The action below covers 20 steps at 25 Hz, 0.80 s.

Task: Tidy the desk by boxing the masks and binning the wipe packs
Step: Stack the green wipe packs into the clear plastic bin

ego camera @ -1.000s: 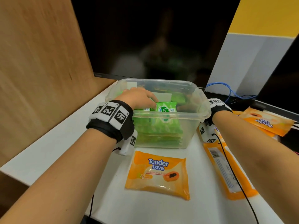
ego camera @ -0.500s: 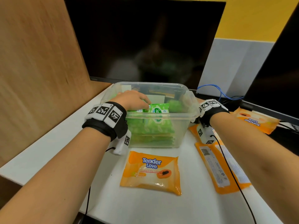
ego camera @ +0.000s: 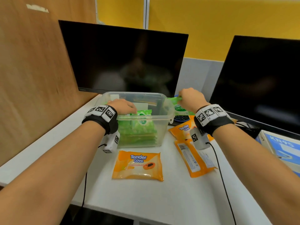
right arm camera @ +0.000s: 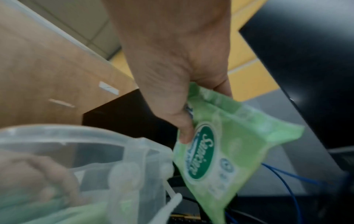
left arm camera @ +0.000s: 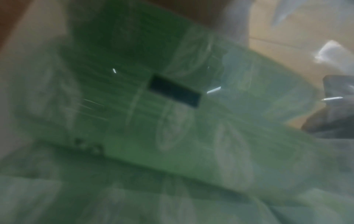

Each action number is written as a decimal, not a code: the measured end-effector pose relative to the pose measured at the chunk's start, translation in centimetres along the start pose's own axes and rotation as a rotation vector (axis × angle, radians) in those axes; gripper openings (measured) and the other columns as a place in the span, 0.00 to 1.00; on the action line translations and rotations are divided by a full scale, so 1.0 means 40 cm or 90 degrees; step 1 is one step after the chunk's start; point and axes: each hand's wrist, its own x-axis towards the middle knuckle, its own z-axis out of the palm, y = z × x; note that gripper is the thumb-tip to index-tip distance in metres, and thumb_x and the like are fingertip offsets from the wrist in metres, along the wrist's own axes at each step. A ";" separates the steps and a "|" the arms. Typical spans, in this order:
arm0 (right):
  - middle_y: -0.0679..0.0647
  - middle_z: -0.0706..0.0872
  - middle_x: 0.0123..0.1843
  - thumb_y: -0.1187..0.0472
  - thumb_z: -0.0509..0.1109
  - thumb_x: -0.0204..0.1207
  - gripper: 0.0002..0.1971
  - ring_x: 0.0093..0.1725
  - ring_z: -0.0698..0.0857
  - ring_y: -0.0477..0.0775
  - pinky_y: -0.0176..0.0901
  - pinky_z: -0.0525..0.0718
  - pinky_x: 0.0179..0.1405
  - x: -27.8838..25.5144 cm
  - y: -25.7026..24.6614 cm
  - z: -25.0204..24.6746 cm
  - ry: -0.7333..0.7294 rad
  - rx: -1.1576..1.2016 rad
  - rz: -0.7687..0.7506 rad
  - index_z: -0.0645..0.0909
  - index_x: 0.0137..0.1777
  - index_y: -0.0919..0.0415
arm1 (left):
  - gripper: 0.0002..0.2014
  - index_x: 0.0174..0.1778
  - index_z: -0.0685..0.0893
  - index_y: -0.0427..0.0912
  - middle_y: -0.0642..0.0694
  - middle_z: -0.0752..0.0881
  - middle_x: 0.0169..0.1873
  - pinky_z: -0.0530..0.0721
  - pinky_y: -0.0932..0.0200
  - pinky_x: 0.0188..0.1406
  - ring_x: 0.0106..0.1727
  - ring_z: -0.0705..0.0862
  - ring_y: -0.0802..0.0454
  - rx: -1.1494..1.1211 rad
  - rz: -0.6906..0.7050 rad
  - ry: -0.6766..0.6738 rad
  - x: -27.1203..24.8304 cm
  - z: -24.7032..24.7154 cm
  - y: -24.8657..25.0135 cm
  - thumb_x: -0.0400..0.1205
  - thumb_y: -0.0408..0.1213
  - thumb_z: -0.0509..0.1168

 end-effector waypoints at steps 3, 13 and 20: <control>0.65 0.85 0.54 0.69 0.66 0.78 0.12 0.53 0.86 0.68 0.53 0.81 0.44 -0.026 -0.051 -0.062 0.118 -0.105 0.012 0.78 0.61 0.67 | 0.16 0.58 0.82 0.71 0.54 0.76 0.73 0.68 0.40 0.75 0.74 0.72 0.45 0.023 -0.005 -0.006 -0.005 -0.004 0.001 0.78 0.62 0.55; 0.59 0.83 0.54 0.62 0.64 0.79 0.12 0.54 0.84 0.60 0.45 0.82 0.47 -0.033 -0.280 0.014 -0.183 0.349 0.055 0.81 0.59 0.65 | 0.30 0.79 0.65 0.51 0.43 0.69 0.79 0.61 0.40 0.79 0.77 0.70 0.40 -0.109 -0.023 0.125 -0.001 0.002 0.000 0.85 0.60 0.38; 0.60 0.77 0.71 0.49 0.63 0.80 0.35 0.67 0.78 0.59 0.44 0.76 0.53 -0.014 -0.298 0.029 -0.251 0.296 0.088 0.57 0.82 0.62 | 0.21 0.60 0.79 0.64 0.57 0.83 0.56 0.66 0.42 0.69 0.66 0.76 0.48 0.026 -0.007 0.049 -0.004 0.003 0.002 0.76 0.67 0.57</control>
